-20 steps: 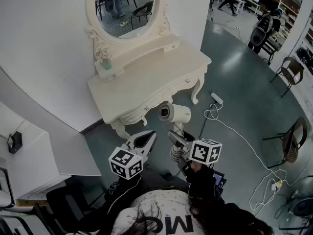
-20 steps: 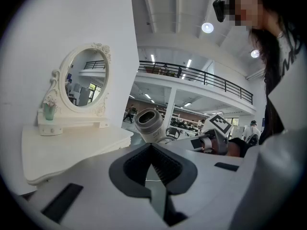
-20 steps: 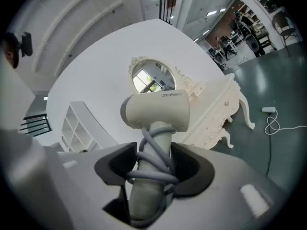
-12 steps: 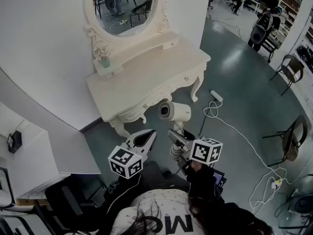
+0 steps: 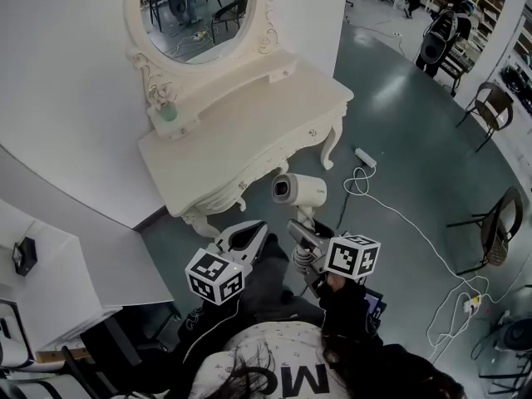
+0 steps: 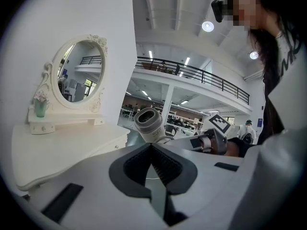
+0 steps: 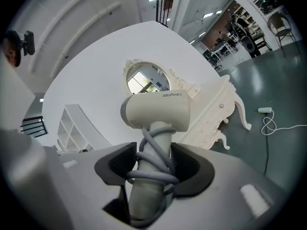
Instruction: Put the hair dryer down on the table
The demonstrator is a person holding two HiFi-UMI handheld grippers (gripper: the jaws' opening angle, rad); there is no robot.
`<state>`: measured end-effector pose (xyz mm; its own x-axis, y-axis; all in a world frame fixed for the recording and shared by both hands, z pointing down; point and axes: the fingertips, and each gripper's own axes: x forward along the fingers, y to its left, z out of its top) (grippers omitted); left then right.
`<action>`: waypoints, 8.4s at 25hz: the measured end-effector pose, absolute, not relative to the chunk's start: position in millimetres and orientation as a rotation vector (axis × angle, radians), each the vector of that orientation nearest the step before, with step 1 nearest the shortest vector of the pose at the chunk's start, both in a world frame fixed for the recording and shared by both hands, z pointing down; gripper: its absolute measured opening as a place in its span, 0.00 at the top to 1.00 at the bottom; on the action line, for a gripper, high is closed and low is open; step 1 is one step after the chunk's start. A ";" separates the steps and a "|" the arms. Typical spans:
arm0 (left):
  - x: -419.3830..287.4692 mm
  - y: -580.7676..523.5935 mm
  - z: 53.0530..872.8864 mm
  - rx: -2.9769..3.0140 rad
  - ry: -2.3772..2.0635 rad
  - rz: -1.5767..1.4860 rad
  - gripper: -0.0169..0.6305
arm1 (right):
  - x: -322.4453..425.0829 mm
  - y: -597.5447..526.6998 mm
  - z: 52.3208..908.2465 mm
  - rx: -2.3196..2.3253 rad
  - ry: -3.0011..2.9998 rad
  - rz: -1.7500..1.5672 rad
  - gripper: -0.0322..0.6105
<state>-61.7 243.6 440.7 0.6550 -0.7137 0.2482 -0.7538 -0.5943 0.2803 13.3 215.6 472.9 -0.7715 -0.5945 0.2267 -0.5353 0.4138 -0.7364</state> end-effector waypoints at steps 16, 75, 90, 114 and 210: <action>-89.6 62.5 452.0 2.492 -1.069 0.131 0.97 | -9.6 47.7 479.8 -1.127 2.529 -1.375 0.59; -81.5 -231.5 458.5 2.035 -1.701 0.057 0.97 | -14.0 -312.2 603.0 -0.565 3.195 -1.656 0.59; -123.7 -196.1 460.0 1.842 -1.916 0.009 0.97 | -67.9 -329.6 663.7 -0.363 3.589 -1.490 0.59; -185.7 -183.5 456.8 1.795 -1.970 -0.016 0.97 | -104.4 -366.9 691.8 -0.362 4.025 -0.832 0.59; 156.7 -6.6 449.4 1.939 -1.857 0.097 0.97 | 192.5 -53.0 460.9 0.088 3.194 -0.935 0.84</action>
<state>156.7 -6.6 449.4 0.0903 -0.9312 0.3531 -0.9629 0.0089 0.2697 192.5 -53.0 460.9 -0.9811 0.1024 0.1643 -0.0023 0.8423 -0.5390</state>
